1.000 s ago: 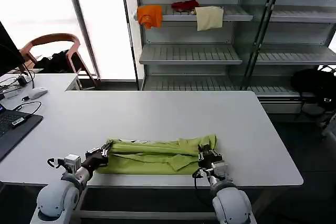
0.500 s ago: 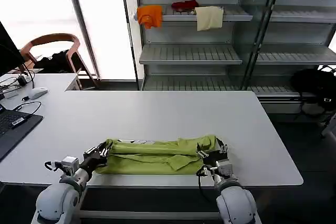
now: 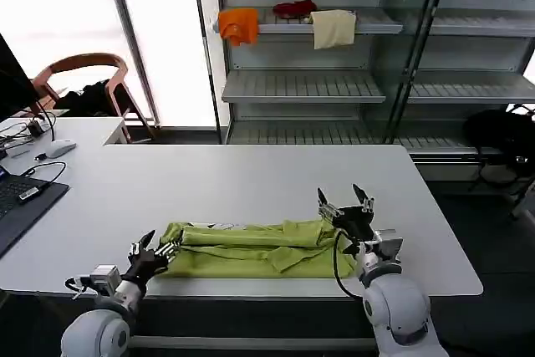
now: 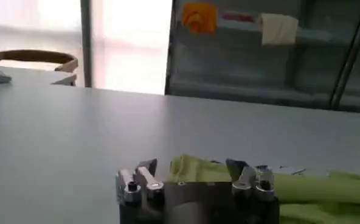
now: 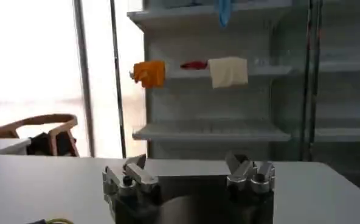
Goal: Fold and organize the clothes.
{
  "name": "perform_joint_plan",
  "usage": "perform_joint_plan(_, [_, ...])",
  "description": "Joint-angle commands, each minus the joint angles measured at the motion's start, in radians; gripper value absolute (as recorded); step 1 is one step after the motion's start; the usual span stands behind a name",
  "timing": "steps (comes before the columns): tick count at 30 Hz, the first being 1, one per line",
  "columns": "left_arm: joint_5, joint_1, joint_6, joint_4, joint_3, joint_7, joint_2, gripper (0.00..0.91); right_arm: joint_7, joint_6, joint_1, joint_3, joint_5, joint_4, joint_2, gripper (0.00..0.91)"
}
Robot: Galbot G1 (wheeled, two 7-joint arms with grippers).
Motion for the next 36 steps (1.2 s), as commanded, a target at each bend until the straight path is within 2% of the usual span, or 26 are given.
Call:
perform_joint_plan(1, [0.021,0.027,-0.032,0.037,0.011,-0.034,-0.018,0.907,0.005,0.026,0.026,0.025,0.065,-0.001,0.001,0.907])
perform_joint_plan(4, [0.019,0.025,-0.031,0.043,0.017,-0.024,-0.019,0.907,0.01,0.024,0.024,0.026,0.067,-0.002,0.002,0.907])
perform_joint_plan(6, [0.007,0.02,-0.031,0.041,0.018,-0.02,-0.023,0.776,0.009,0.023,0.022,0.026,0.067,-0.001,0.001,0.907])
perform_joint_plan(7, [-0.002,0.019,-0.03,0.04,0.019,-0.019,-0.024,0.605,0.01,0.022,0.021,0.026,0.066,-0.001,0.001,0.907])
perform_joint_plan(9, [-0.008,0.013,-0.023,0.039,0.021,-0.019,-0.026,0.121,0.015,0.019,0.021,0.026,0.066,-0.001,0.002,0.907])
perform_joint_plan(10, [-0.014,0.01,-0.012,0.04,0.02,-0.019,-0.028,0.02,0.016,0.019,0.021,0.026,0.066,-0.001,0.003,0.907])
perform_joint_plan(27, [-0.05,-0.018,0.009,0.067,0.018,-0.012,-0.024,0.0,0.029,0.003,0.021,0.023,0.053,-0.007,0.007,0.907])
perform_joint_plan(36, [0.032,-0.005,-0.078,0.024,-0.024,0.034,-0.02,0.0,0.036,-0.004,0.024,0.029,0.051,-0.018,0.001,0.907])
